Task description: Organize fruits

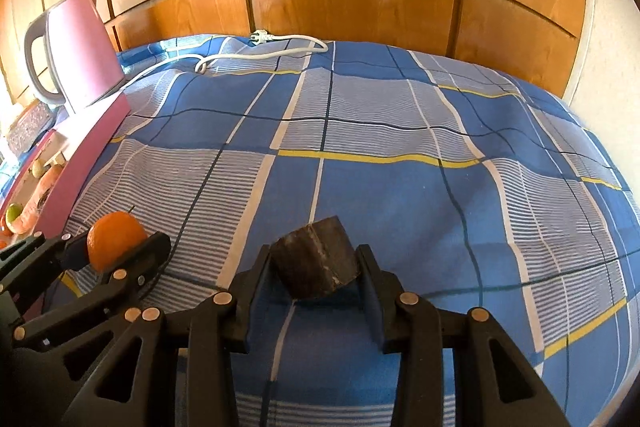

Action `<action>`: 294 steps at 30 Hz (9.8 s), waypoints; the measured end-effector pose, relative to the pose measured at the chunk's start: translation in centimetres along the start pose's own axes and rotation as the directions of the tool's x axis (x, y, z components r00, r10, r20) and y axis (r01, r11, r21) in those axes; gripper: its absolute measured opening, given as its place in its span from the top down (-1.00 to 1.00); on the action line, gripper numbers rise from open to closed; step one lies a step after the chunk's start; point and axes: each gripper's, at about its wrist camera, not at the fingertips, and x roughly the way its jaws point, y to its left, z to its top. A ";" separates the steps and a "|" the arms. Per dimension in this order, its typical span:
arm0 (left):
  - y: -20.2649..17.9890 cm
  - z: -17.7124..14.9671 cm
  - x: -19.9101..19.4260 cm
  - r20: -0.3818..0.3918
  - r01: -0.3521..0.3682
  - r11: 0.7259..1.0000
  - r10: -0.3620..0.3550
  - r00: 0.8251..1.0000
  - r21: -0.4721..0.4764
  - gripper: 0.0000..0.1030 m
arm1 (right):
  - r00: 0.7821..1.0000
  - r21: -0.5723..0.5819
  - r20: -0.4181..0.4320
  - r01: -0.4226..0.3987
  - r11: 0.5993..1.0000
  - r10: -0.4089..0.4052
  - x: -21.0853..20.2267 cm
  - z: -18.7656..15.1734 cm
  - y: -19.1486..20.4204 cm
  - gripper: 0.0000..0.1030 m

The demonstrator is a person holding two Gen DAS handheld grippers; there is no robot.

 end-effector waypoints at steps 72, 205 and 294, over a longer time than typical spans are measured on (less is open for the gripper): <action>2.2 0.5 -4.4 0.059 0.056 0.996 -0.052 0.997 -0.068 0.36 | 0.997 0.089 -0.039 -0.068 0.994 0.072 -1.7 -0.5 -0.1 0.16; 17.5 -3.7 -13.2 0.107 -0.209 0.896 0.270 0.957 -0.391 -0.54 | 0.971 -0.210 0.025 -0.228 0.951 0.238 -7.4 1.3 16.7 0.25; 17.3 -3.8 -13.1 0.115 -0.203 0.909 0.260 0.959 -0.363 -0.72 | 0.968 -0.235 0.020 -0.240 0.942 0.252 -7.6 0.6 17.0 0.25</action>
